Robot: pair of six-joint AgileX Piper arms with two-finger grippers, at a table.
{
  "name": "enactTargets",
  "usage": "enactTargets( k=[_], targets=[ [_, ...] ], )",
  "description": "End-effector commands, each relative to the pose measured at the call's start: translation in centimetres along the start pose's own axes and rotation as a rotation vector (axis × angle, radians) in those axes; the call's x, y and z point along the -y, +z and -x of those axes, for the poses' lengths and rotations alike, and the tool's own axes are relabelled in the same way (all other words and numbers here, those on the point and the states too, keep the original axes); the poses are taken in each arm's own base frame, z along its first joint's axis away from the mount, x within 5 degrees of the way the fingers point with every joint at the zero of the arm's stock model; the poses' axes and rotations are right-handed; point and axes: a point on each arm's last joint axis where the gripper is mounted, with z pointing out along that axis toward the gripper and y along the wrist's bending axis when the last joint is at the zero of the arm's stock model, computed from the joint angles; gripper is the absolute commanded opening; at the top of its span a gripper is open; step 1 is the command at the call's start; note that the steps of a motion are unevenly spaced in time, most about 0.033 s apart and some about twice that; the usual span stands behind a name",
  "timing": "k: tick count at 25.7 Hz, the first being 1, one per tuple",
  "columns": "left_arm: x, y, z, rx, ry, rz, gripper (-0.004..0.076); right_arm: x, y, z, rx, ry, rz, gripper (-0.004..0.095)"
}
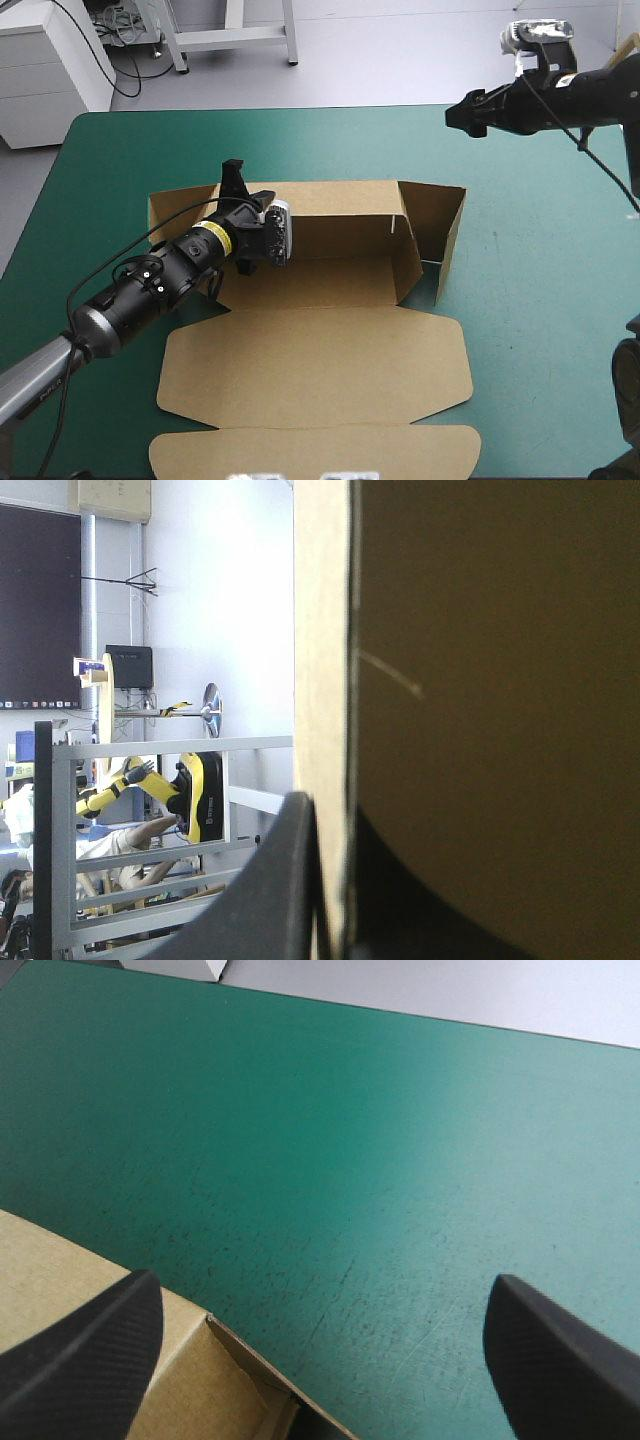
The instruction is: Fold the box
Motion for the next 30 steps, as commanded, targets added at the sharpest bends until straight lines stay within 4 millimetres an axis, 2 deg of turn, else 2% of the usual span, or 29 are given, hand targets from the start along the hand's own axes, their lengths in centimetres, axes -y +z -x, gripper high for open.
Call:
enactTargets(
  k=[1, 7, 10, 14, 18, 22, 26, 30],
  targets=[
    [-0.2, -0.2, 0.4, 0.01, -0.05, -0.001, -0.001, -1.0, 1.0, 1.2, 0.065, -0.036, 0.051, 0.08],
    [-0.1, -0.2, 0.4, 0.006, -0.072, -0.007, -0.001, 0.6, 7.1, 0.4, -0.013, 0.004, 0.072, 0.08],
    [-0.1, -0.2, 0.4, 0.006, -0.073, -0.007, -0.001, 1.6, 9.4, -0.4, -0.067, 0.046, 0.082, 0.0784],
    [-0.1, -0.2, 0.4, 0.006, -0.074, -0.008, -0.001, 2.3, 11.3, -1.5, -0.153, 0.081, 0.109, 0.0746],
    [-0.1, -0.2, 0.4, 0.006, -0.08, -0.01, -0.001, 2.3, 11.9, -2.5, -0.236, 0.095, 0.14, 0.0695],
    [0.0, -0.2, 0.3, -0.006, -0.086, -0.023, -0.001, 2.8, 11.9, -2.8, -0.263, 0.138, 0.08, 0.0641],
    [0.1, -0.2, 0.3, -0.011, -0.086, -0.028, -0.001, 2.8, 11.1, -3.0, -0.274, 0.15, 0.031, 0.0642],
    [0.1, 0.0, 0.3, -0.011, -0.088, -0.03, -0.001, 2.2, 9.6, -4.6, -0.317, 0.094, 0.024, 0.0642]
  ],
)
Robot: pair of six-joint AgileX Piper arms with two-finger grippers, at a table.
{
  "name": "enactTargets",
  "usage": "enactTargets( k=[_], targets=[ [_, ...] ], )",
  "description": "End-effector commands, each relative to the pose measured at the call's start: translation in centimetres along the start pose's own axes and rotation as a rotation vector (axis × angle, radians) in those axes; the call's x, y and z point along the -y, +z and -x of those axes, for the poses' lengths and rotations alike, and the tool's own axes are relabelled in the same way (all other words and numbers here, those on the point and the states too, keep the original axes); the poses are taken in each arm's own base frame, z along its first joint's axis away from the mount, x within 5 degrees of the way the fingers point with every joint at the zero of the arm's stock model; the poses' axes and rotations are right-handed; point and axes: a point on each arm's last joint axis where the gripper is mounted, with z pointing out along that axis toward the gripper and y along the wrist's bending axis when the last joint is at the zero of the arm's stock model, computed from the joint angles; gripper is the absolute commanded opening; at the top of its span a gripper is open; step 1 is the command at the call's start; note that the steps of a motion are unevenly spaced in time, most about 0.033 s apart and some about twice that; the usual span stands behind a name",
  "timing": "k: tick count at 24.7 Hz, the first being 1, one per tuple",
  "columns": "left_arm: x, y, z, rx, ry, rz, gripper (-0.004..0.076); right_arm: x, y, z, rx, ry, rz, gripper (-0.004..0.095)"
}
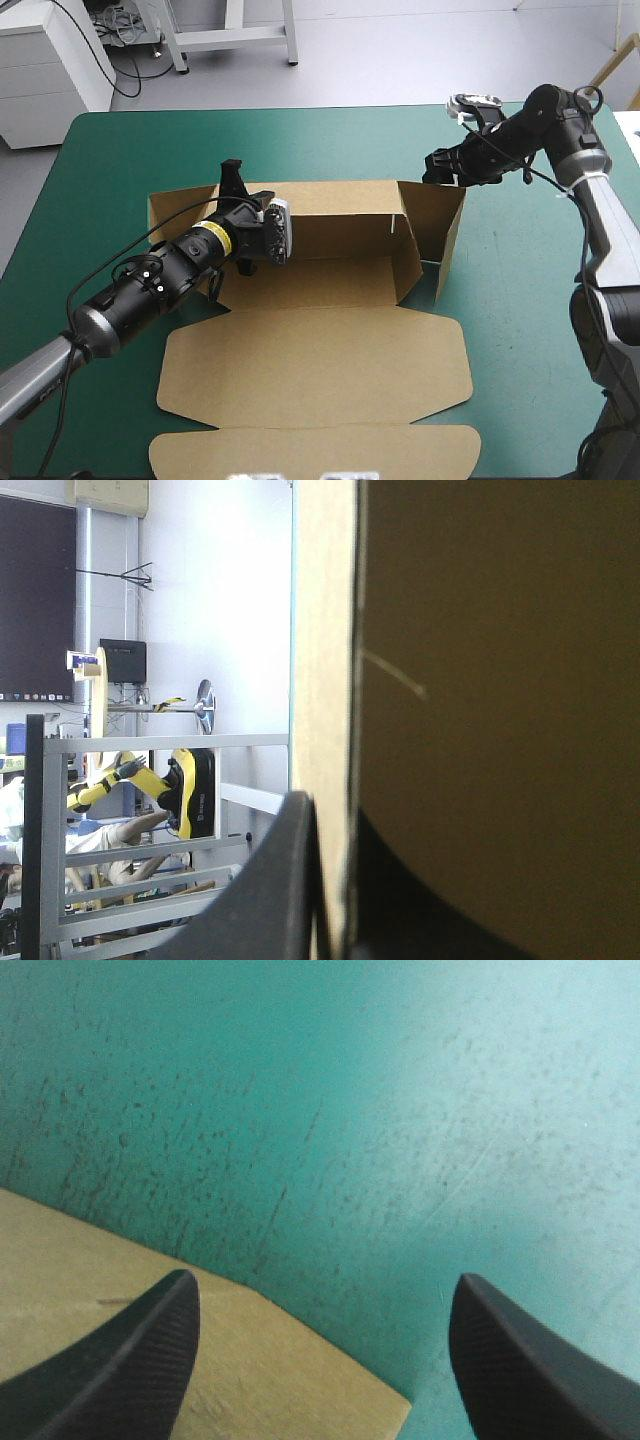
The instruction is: Fold the box
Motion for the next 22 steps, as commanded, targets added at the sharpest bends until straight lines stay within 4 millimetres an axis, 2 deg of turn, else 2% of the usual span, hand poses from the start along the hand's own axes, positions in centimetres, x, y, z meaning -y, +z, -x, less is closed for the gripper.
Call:
enactTargets(
  k=[1, 5, 9, 17, 22],
  targets=[
    [0.1, -0.1, 0.3, -0.006, -0.063, -0.024, -0.001, -1.8, -3.7, -1.1, 0.069, -0.068, -0.001, 0.0642],
    [0.1, -0.1, 0.3, -0.006, -0.063, -0.024, -0.001, -2.3, -3.5, -3.5, 0.027, -0.126, 0.044, 0.0642],
    [0.1, -0.1, 0.3, -0.006, -0.063, -0.024, -0.001, -2.8, -2.8, -4.7, 0.031, -0.162, 0.113, 0.0642],
    [0.1, -0.1, 0.3, -0.007, -0.063, -0.025, -0.001, -3.3, -1.6, -7.9, 0.142, -0.232, 0.176, 0.0634],
    [0.1, -0.1, 0.3, -0.005, -0.063, -0.023, -0.001, -4.0, -2.1, -9.5, 0.254, -0.318, 0.185, 0.0634]
  ],
)
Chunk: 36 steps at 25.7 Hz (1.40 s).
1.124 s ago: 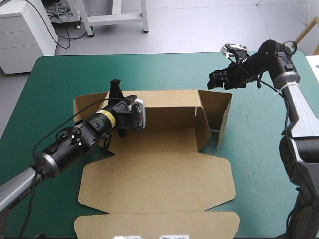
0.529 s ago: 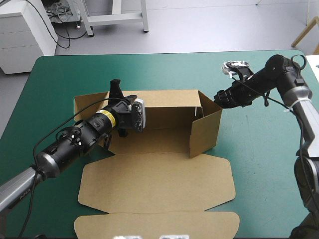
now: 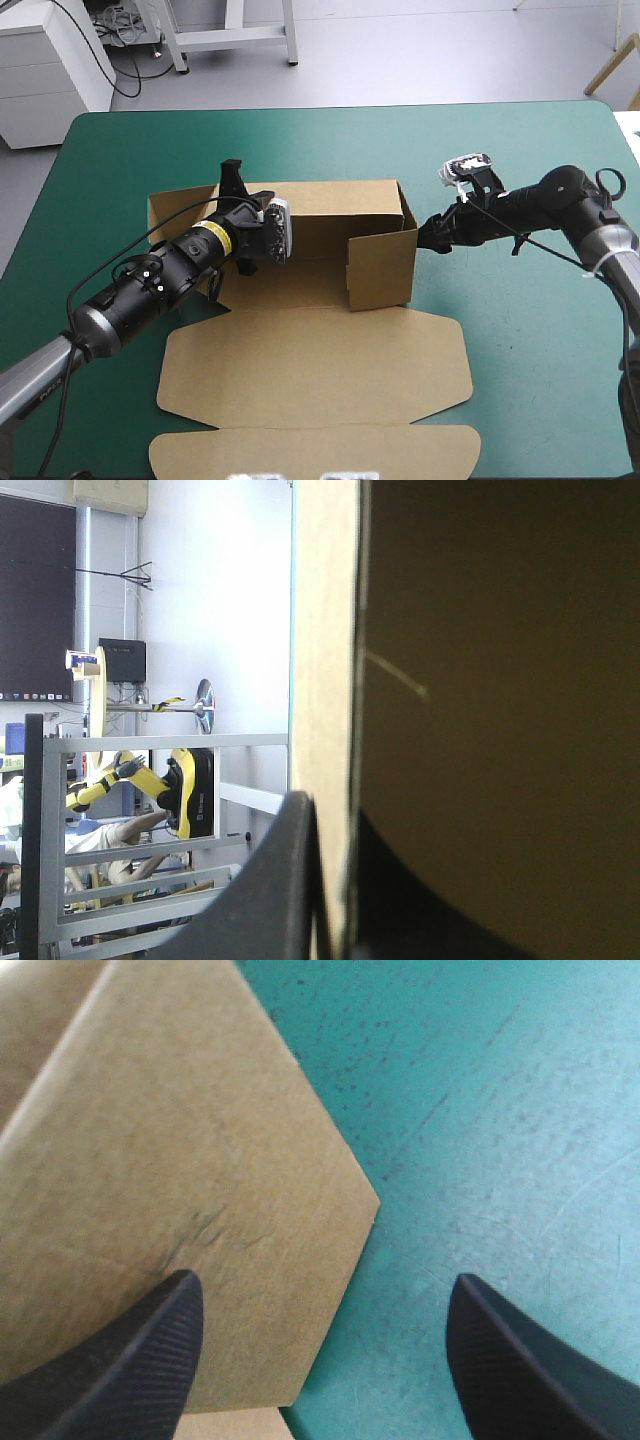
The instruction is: Fold the box
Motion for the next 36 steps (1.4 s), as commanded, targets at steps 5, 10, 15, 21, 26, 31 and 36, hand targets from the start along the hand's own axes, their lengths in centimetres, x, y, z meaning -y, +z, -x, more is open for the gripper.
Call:
enactTargets(
  k=[5, 10, 15, 21, 26, 31, 36],
  targets=[
    [0.1, -0.1, 0.3, -0.002, -0.062, -0.02, -0.001, -2.5, -2.8, -0.7, 0.165, -0.105, -0.027, 0.0634],
    [0.1, -0.1, 0.3, -0.001, -0.057, -0.018, -0.001, -3.0, -2.8, -1.9, 0.152, -0.131, -0.022, 0.0634],
    [0.0, -0.1, 0.3, -0.003, -0.029, -0.015, -0.001, -3.4, -2.5, -2.7, 0.105, -0.123, 0.032, 0.0634],
    [0.0, -0.1, 0.3, -0.003, -0.035, -0.015, -0.001, -4.0, -2.3, -2.5, 0.123, -0.143, 0.068, 0.0633],
    [0.1, -0.1, 0.3, -0.006, -0.037, -0.018, -0.001, -7.2, 0.0, -1.1, 0.182, -0.242, 0.027, 0.0624],
    [0.2, -0.1, 0.2, -0.017, -0.037, -0.029, -0.001, -8.3, 0.8, -0.6, 0.223, -0.268, -0.033, 0.0552],
    [0.3, -0.1, 0.0, -0.039, -0.037, -0.05, -0.001, -8.3, 0.8, -0.5, 0.224, -0.278, -0.047, 0.046]
  ],
)
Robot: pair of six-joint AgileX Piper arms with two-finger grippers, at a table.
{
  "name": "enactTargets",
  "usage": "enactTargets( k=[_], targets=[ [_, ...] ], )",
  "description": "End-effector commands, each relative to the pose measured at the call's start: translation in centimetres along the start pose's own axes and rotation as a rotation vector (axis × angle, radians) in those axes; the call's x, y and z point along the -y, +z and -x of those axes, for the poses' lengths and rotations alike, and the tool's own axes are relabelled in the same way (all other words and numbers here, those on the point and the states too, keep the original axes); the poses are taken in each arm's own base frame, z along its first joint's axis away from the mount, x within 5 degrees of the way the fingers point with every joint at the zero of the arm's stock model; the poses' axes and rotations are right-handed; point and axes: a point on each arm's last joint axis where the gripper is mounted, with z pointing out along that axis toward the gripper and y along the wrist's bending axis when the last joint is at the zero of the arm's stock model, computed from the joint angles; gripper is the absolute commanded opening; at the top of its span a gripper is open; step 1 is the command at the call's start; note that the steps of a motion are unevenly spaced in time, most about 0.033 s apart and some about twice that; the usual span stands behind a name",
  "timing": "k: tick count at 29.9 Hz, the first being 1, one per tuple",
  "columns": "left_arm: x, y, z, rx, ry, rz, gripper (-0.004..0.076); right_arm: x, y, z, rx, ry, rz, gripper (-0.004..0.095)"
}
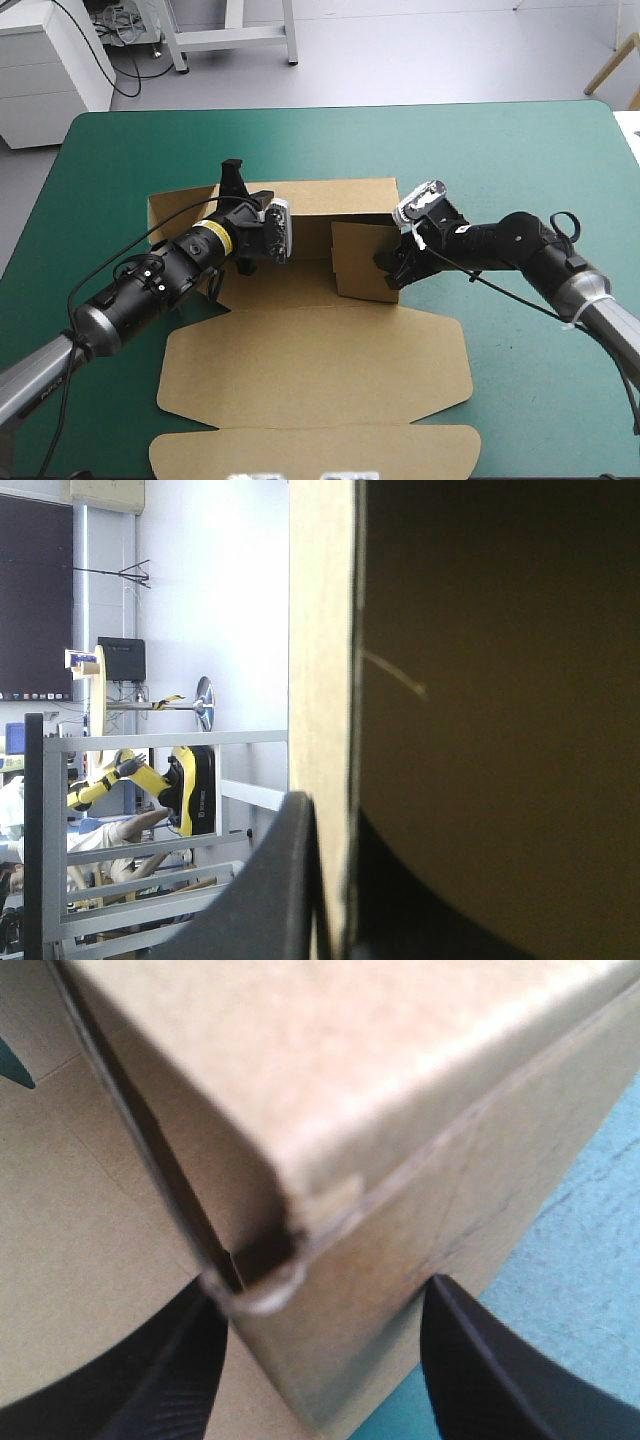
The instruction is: Fold the box
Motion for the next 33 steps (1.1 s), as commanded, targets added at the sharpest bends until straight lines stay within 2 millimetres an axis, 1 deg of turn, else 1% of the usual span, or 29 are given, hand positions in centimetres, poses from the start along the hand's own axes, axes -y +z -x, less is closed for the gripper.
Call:
enactTargets(
  k=[1, 7, 13, 16, 18, 20, 23, 25, 30, 31, 33],
  targets=[
    [0.4, -0.1, 0.0, -0.031, -0.05, -0.047, -0.001, -0.6, -1.3, 1.8, 0.101, 0.002, -0.019, 0.0443],
    [0.4, -0.1, 0.0, -0.03, -0.06, -0.049, -0.001, -1.0, -1.3, 1.6, 0.079, -0.005, 0.022, 0.0236],
    [0.6, -0.1, 0.4, -0.017, -0.077, -0.055, -0.001, -0.9, -1.3, 1.6, 0.081, -0.008, 0.015, -0.0009],
    [0.9, -0.3, 1.2, 0.001, -0.086, -0.073, -0.0006, -0.8, -1.3, 1.7, 0.09, -0.007, 0.0, -0.0017],
    [1.0, -0.5, 1.8, 0.022, -0.105, -0.074, 0.0012, -0.7, -1.3, 1.7, 0.09, 0.0, -0.011, -0.0017],
    [1.0, -0.9, 2.4, 0.048, -0.125, -0.073, 0.0054, -0.6, -1.3, 1.7, 0.091, 0.009, -0.024, -0.0017],
    [0.8, -1.6, 3.1, 0.079, -0.139, -0.058, 0.0144, -0.3, -1.3, 1.6, 0.085, 0.01, -0.047, -0.0018],
    [0.4, -2.2, 3.5, 0.096, -0.159, -0.042, 0.0234, -0.3, -1.3, 1.6, 0.074, 0.011, -0.057, -0.0018],
    [-0.9, -3.6, 4.7, 0.131, -0.21, -0.018, 0.0491, 0.0, -1.3, 1.4, 0.063, 0.027, -0.083, -0.0018],
    [-1.1, -3.8, 5.0, 0.131, -0.216, -0.021, 0.0524, 0.1, -1.3, 1.5, 0.066, 0.029, -0.091, -0.0018],
    [-1.4, -4.2, 5.5, 0.127, -0.219, -0.035, 0.0551, 0.2, -1.3, 1.5, 0.073, 0.034, -0.101, -0.0018]
  ],
)
